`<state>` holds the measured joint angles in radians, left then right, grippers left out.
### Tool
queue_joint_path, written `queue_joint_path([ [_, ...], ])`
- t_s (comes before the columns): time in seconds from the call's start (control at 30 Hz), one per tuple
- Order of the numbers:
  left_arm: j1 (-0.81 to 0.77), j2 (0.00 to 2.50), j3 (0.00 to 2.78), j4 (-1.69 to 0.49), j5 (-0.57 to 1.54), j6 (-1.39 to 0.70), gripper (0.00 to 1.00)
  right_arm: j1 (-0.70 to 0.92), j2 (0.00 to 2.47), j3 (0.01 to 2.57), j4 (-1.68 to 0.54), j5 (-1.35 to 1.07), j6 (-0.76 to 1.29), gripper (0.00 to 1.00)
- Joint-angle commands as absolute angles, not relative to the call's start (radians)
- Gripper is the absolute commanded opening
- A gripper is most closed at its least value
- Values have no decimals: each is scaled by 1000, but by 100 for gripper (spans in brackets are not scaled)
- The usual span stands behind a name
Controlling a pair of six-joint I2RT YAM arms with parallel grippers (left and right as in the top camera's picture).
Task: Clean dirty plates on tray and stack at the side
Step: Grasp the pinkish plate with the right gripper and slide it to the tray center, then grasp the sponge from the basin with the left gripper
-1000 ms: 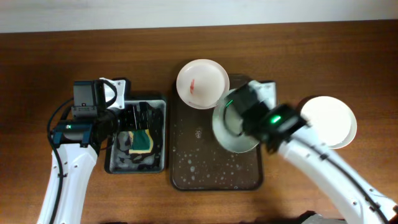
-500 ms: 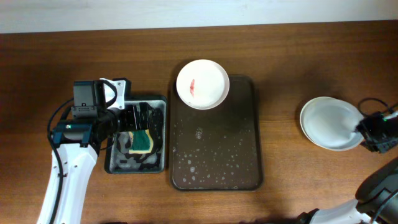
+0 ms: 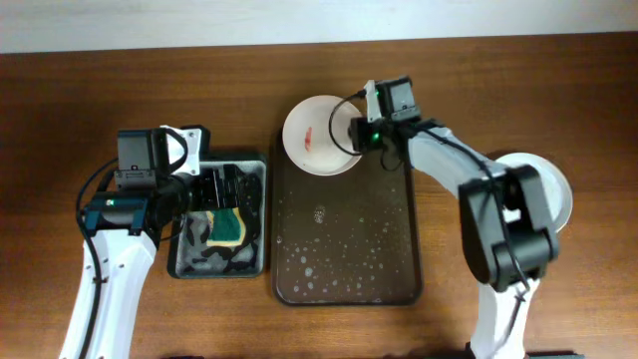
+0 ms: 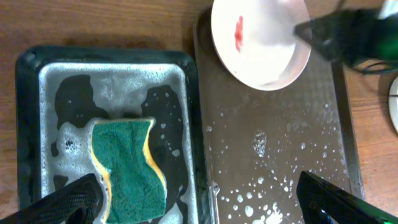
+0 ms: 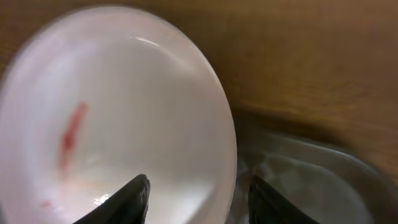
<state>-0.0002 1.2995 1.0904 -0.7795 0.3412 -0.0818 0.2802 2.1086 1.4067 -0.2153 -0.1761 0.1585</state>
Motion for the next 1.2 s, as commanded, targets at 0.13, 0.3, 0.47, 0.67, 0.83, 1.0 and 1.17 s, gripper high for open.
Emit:
queue_joint_path([
  [0.13, 3, 1293, 1102, -778, 352, -73, 99, 278, 1986, 1415, -400, -146, 204, 4],
  [0.3, 3, 1293, 1102, -778, 352, -73, 100, 281, 1638, 1415, -944, -146, 343, 4],
  [0.47, 3, 1293, 1102, -778, 352, -73, 100, 316, 1642, 1074, -826, -192, 637, 4],
  [0.67, 3, 1293, 1102, -778, 352, -73, 100, 312, 1503, 1032, -703, -181, 442, 41],
  [0.83, 3, 1294, 1099, -855, 384, -77, 99, 313, 1173, 1122, -875, -168, 291, 53],
  [1.0, -59, 1370, 1027, -912, 197, -91, 100, 313, 1185, 1122, -921, -169, 292, 53],
  [1.17, -59, 1583, 928, -733, 50, -317, 52, 313, 1185, 1121, -937, -169, 292, 53],
])
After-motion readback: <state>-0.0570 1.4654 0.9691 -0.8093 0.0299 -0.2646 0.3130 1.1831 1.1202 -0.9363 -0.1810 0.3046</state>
